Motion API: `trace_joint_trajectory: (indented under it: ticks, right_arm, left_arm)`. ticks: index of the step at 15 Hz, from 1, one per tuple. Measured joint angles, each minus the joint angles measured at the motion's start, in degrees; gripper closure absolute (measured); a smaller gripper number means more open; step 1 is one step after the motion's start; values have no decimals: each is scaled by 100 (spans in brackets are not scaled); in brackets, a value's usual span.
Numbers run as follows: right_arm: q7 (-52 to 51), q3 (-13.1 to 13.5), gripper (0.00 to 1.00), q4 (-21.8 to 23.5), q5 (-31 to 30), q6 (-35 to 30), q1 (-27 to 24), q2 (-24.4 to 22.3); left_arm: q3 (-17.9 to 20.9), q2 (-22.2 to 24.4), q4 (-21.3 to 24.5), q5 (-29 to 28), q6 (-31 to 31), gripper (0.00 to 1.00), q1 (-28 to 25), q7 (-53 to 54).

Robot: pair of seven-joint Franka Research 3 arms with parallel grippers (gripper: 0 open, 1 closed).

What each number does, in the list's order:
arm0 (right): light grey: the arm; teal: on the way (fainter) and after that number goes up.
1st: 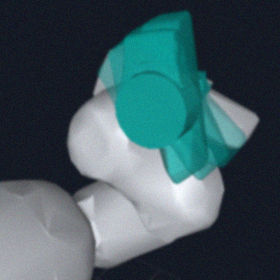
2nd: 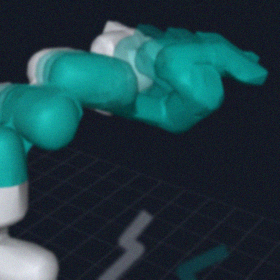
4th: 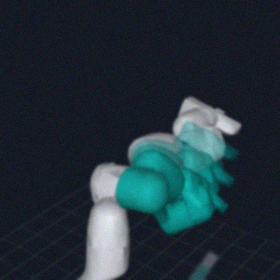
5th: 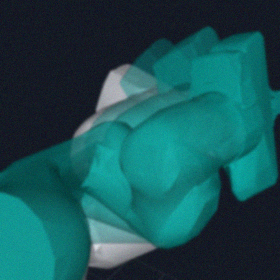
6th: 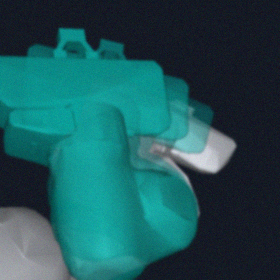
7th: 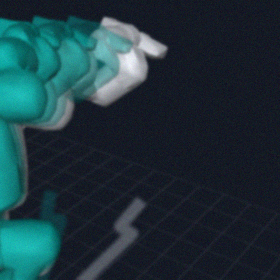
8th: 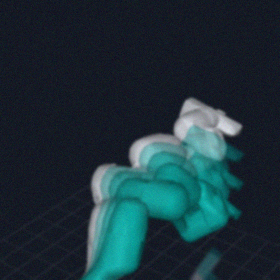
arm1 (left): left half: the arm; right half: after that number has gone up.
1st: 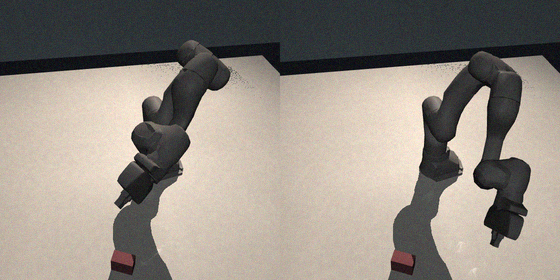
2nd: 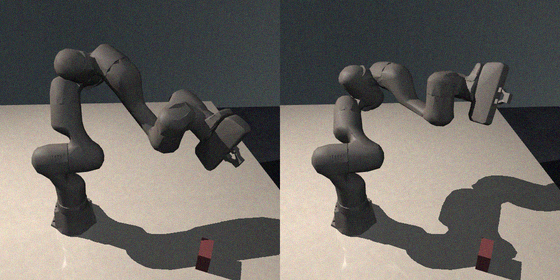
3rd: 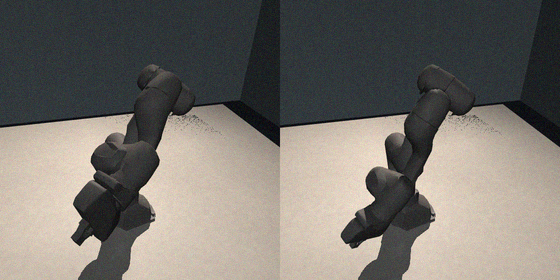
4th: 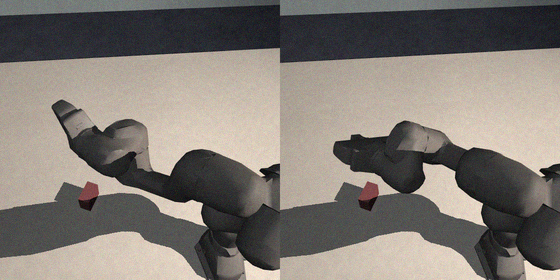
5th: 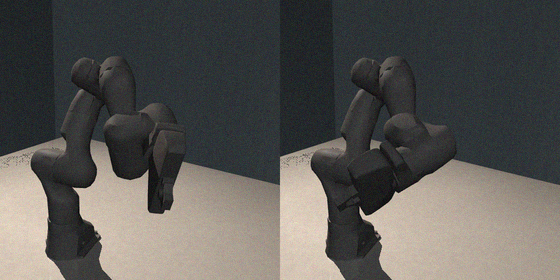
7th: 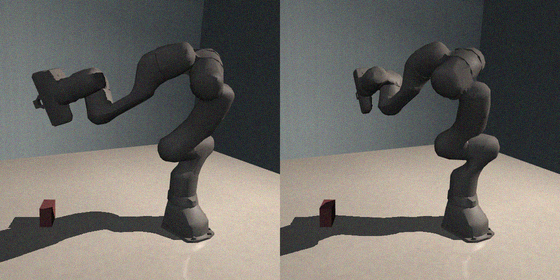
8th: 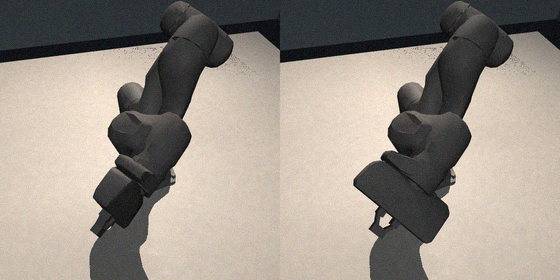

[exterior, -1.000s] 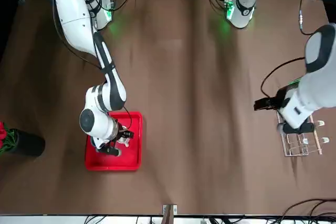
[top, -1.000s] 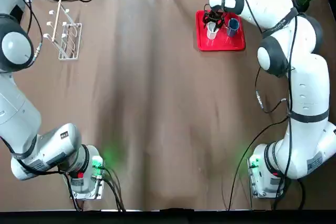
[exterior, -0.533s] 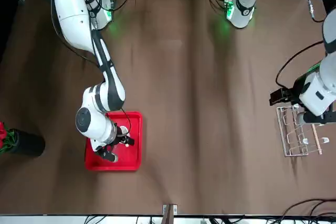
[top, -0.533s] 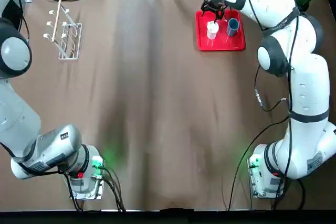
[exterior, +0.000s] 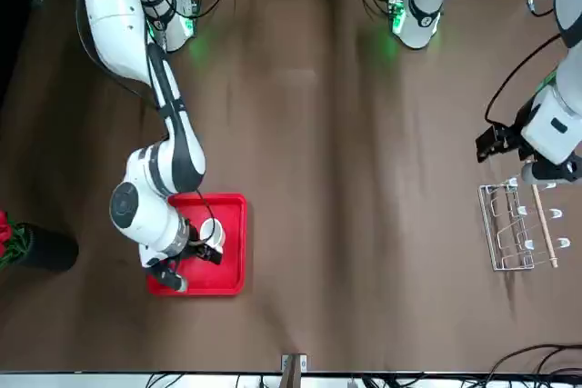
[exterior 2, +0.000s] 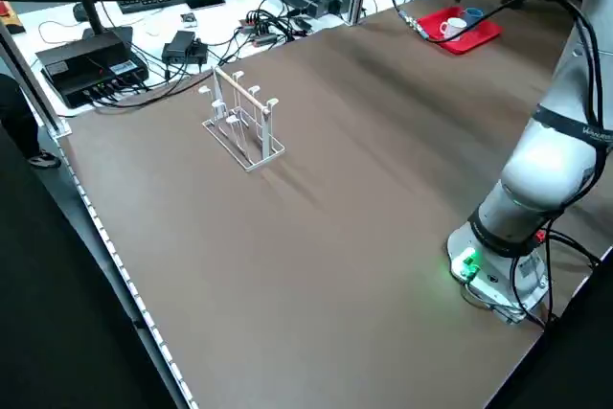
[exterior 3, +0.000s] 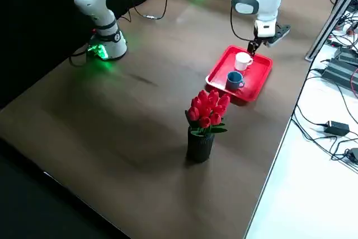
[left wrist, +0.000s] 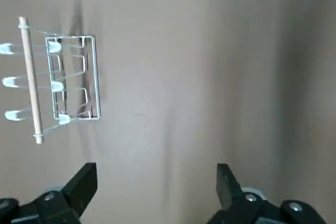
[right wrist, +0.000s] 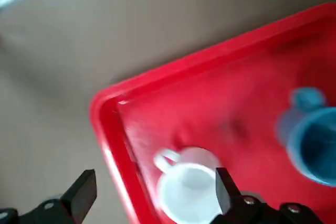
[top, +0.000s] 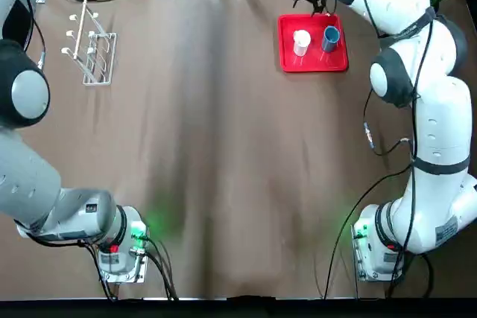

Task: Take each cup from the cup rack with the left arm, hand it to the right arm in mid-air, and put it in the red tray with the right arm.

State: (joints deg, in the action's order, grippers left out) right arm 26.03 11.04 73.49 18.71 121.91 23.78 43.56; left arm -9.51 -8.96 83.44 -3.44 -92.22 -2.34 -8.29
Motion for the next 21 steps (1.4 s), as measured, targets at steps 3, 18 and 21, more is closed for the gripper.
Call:
trace_joint_trajectory:
  ticks: [3,18,21]
  right_arm:
    - [-482,72,0,-89,-362,-883,-158,-513]
    - [-2993,59,0,101,-1448,-3888,-1466,-2993]
    - [-3025,7,0,349,-1432,-3851,-1449,-3318]
  left_arm:
    - [26,189,275,77,-108,0,2,35]
    - [33,235,350,79,-116,0,6,278]
    - [39,267,254,79,-117,0,2,269]
